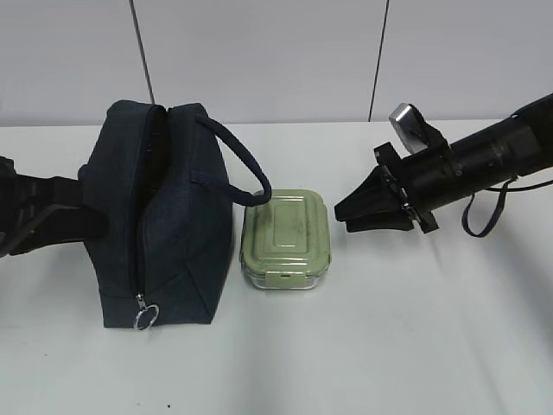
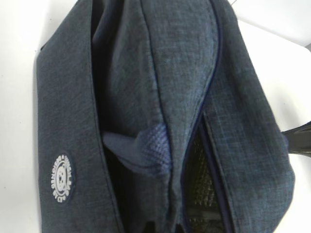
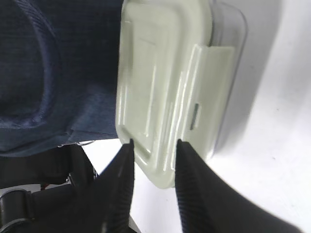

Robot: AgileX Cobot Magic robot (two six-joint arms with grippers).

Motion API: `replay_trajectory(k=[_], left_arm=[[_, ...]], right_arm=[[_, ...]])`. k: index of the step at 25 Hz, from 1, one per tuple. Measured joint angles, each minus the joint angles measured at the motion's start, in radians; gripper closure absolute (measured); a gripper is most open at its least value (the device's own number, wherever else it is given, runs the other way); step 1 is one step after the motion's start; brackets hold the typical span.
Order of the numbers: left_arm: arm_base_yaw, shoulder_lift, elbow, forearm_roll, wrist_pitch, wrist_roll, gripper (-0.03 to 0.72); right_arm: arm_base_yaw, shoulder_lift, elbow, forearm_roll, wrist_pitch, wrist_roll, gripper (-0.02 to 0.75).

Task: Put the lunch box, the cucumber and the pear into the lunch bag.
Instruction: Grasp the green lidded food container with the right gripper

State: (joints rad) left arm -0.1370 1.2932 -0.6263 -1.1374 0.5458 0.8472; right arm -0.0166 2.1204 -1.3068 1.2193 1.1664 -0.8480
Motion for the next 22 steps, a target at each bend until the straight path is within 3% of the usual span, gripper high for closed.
replay_trajectory(k=[4, 11, 13, 18, 22], left_arm=[[0.0, 0.0, 0.0, 0.0, 0.016, 0.0, 0.702], [0.0, 0.0, 0.0, 0.0, 0.022, 0.0, 0.702], [0.0, 0.0, 0.0, 0.0, 0.023, 0.0, 0.702], [0.0, 0.0, 0.0, 0.0, 0.023, 0.0, 0.702], [0.0, 0.0, 0.0, 0.0, 0.023, 0.0, 0.702]], right_arm=[[-0.006, 0.0, 0.0, -0.063, 0.0, -0.002, 0.5], [-0.006, 0.0, -0.002, -0.074, -0.003, -0.004, 0.473], [-0.006, 0.0, -0.004, -0.074, -0.009, -0.007, 0.407], [0.002, 0.0, -0.005, -0.061, -0.038, -0.01, 0.123], [0.042, 0.0, -0.005, -0.05, -0.094, -0.02, 0.1]])
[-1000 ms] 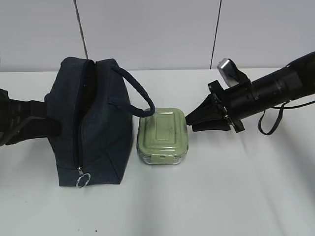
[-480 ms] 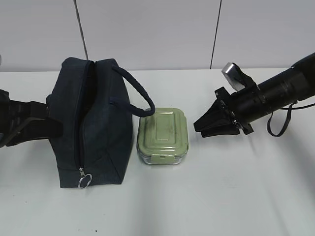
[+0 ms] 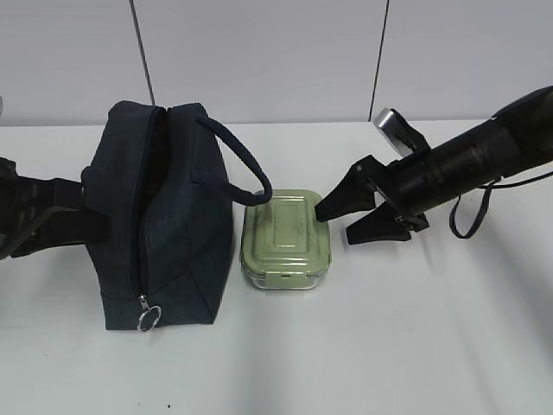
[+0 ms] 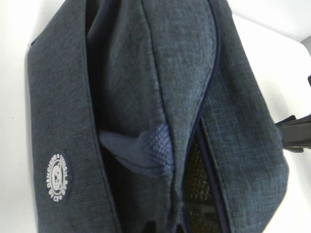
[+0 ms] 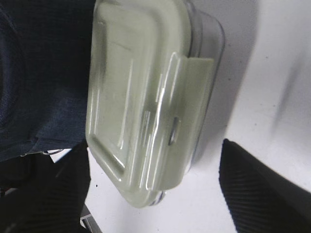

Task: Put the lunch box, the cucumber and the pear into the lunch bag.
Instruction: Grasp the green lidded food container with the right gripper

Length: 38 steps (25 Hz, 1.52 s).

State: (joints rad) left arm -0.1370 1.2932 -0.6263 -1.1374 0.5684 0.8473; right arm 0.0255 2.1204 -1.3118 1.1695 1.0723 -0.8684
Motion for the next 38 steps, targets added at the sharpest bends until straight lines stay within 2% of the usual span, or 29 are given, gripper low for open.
replay_trajectory(k=[4, 8, 14, 23, 26, 29, 33, 38], left_arm=[[0.0, 0.0, 0.0, 0.0, 0.0, 0.0, 0.702], [0.0, 0.0, 0.0, 0.0, 0.002, 0.0, 0.702], [0.0, 0.0, 0.0, 0.0, 0.013, 0.0, 0.702], [0.0, 0.001, 0.0, 0.0, 0.016, 0.0, 0.702], [0.0, 0.001, 0.0, 0.0, 0.017, 0.0, 0.702], [0.0, 0.001, 0.0, 0.0, 0.018, 0.0, 0.702], [0.0, 0.001, 0.0, 0.0, 0.019, 0.0, 0.702], [0.0, 0.001, 0.0, 0.0, 0.018, 0.0, 0.702]], right_arm=[[0.039, 0.0, 0.0, 0.026, -0.057, -0.011, 0.1], [0.043, 0.004, 0.0, 0.051, -0.085, -0.013, 0.104], [0.043, 0.081, -0.001, 0.144, -0.051, -0.013, 0.122], [0.043, 0.146, -0.046, 0.168, -0.036, -0.013, 0.143], [0.043, 0.159, -0.075, 0.168, -0.022, -0.013, 0.146], [0.043, 0.159, -0.102, 0.163, 0.005, -0.013, 0.183], [0.043, 0.159, -0.116, 0.101, 0.02, -0.013, 0.262], [0.043, 0.159, -0.12, 0.043, 0.047, -0.005, 0.279]])
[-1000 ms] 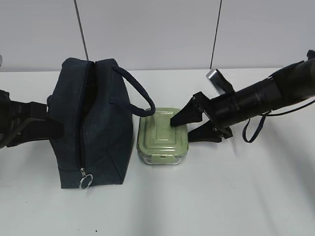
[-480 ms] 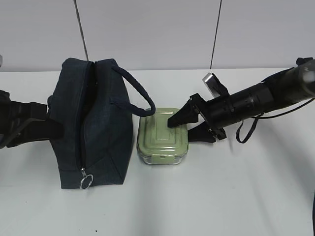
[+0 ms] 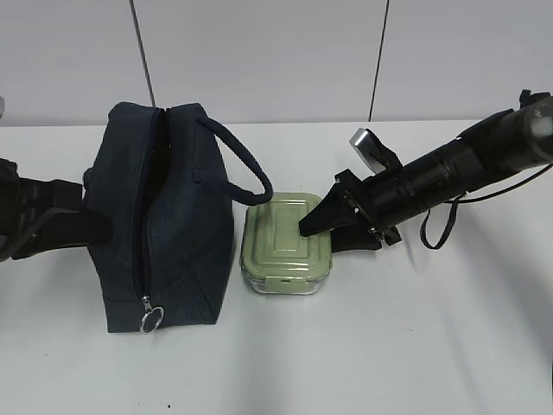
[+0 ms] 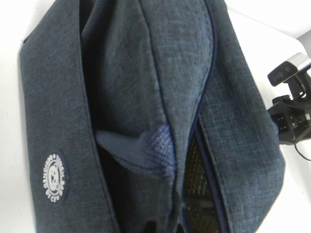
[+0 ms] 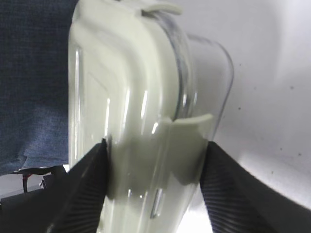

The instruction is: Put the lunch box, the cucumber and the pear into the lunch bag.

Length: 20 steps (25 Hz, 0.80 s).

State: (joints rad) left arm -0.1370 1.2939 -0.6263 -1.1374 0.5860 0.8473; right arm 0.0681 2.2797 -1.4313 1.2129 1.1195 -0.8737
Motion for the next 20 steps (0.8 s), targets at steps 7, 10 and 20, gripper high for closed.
replay_trajectory(k=[7, 10, 20], left_arm=[[0.0, 0.0, 0.0, 0.0, 0.0, 0.0, 0.702], [0.0, 0.0, 0.0, 0.0, 0.0, 0.0, 0.702], [0.0, 0.0, 0.0, 0.0, 0.0, 0.0, 0.702]], right_arm=[[0.0, 0.0, 0.0, -0.007, 0.009, 0.008, 0.346], [0.0, 0.0, 0.0, -0.007, 0.016, 0.008, 0.358], [-0.002, 0.0, -0.028, -0.021, 0.028, 0.0, 0.361]])
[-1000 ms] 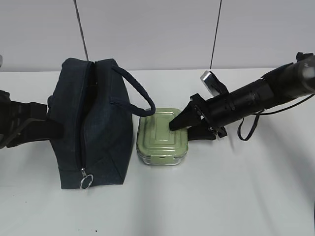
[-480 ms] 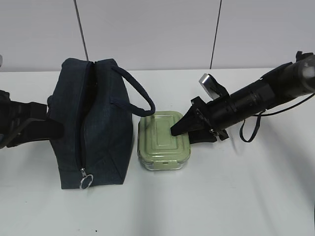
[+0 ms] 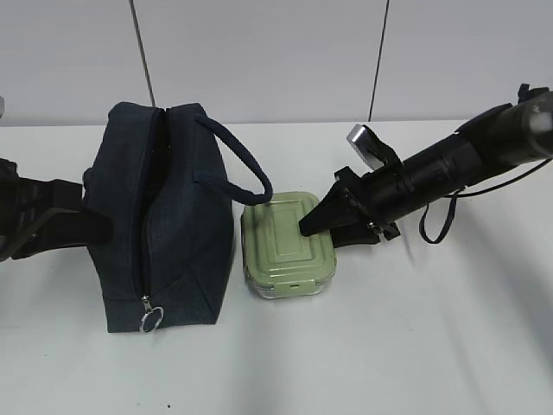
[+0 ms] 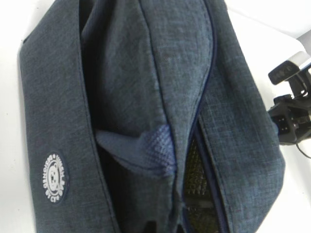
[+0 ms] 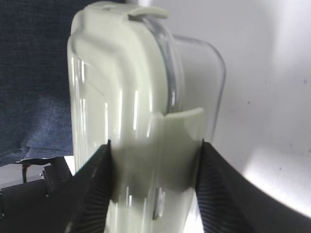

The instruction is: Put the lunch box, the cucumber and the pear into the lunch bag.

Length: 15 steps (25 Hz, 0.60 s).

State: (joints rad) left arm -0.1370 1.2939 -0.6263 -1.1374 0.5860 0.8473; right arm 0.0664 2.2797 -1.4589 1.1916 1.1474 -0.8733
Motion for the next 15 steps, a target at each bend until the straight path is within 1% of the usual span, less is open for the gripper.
replay_trajectory(k=[8, 15], left_arm=[[0.0, 0.0, 0.0, 0.0, 0.0, 0.0, 0.702], [0.0, 0.0, 0.0, 0.0, 0.0, 0.0, 0.703]], right_arm=[[-0.015, 0.0, -0.095, -0.013, -0.002, 0.024, 0.361], [-0.072, 0.005, -0.172, -0.02, 0.002, 0.063, 0.361]])
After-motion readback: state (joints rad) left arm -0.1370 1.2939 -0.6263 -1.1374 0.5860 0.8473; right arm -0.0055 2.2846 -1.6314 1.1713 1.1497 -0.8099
